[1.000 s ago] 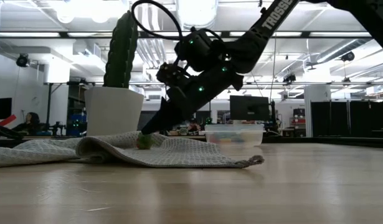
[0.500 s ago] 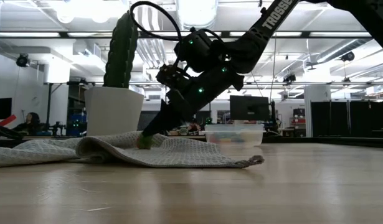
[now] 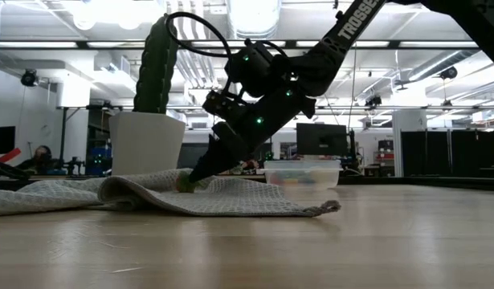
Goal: Pick and placing Produce into tupperware
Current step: Put the red strawberry into the transparent bin
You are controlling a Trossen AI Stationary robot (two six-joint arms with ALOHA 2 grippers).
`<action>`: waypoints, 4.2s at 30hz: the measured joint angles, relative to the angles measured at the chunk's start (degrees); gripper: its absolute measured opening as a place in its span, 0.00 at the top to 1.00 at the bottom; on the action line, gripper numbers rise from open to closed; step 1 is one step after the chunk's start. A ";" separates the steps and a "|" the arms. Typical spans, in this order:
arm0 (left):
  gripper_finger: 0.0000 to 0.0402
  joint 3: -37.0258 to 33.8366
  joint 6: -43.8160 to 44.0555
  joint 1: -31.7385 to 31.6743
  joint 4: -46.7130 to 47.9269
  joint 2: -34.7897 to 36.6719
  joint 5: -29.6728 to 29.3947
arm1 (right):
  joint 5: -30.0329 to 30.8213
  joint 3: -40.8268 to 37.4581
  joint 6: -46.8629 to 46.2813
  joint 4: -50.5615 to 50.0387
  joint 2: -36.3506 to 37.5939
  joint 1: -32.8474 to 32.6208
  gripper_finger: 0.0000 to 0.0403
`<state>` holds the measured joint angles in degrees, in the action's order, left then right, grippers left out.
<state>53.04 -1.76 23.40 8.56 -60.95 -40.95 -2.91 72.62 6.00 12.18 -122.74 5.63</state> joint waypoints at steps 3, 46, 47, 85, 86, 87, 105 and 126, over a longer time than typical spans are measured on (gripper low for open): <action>0.53 -0.02 0.00 0.00 0.00 0.00 0.00 | 0.00 0.00 -0.21 -0.02 0.01 -0.01 0.49; 0.53 -0.02 -0.02 0.02 0.02 -0.02 0.00 | -1.53 -0.04 -2.33 -0.32 0.90 -1.45 0.67; 0.53 -0.02 -0.02 0.02 0.02 -0.01 0.00 | -1.53 -0.04 -2.27 -0.17 0.85 -1.40 0.68; 0.53 -0.02 -0.02 0.00 -0.02 -0.02 0.00 | -1.49 1.96 0.07 -5.46 1.51 -0.59 0.98; 0.53 -0.02 -0.02 0.00 0.00 -0.02 0.02 | -1.49 2.17 0.07 -5.76 1.51 -0.59 0.98; 0.53 -0.02 -0.02 0.01 0.00 -0.02 0.01 | -1.49 2.33 0.09 -6.13 1.51 -0.59 0.98; 0.53 0.00 -0.02 0.02 -0.07 0.00 0.02 | 0.65 3.02 2.74 -11.91 8.45 -0.57 0.98; 0.53 0.02 0.07 0.00 -0.12 0.00 0.01 | 22.53 1.40 7.69 -43.49 25.79 9.39 0.98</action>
<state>53.06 -1.69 23.40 8.44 -60.95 -40.93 19.61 74.02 13.69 -31.31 -96.95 15.02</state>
